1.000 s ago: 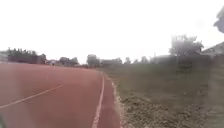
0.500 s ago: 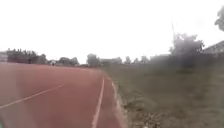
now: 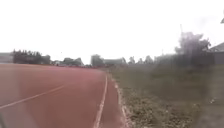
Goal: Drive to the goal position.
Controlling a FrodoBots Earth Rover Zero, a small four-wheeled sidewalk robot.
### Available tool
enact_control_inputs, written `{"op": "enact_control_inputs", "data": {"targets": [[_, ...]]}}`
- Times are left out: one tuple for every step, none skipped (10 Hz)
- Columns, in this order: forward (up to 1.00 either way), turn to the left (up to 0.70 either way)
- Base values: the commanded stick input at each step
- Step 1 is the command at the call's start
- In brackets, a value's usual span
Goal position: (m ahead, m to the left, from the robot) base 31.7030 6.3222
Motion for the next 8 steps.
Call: {"op": "enact_control_inputs", "data": {"targets": [[0.7,0.25],[0.7,0.06],[0.7,0.0],[0.7,0.0],[0.7,0.0],[0.7,0.0],[0.7,0.0],[0.7,0.0]]}}
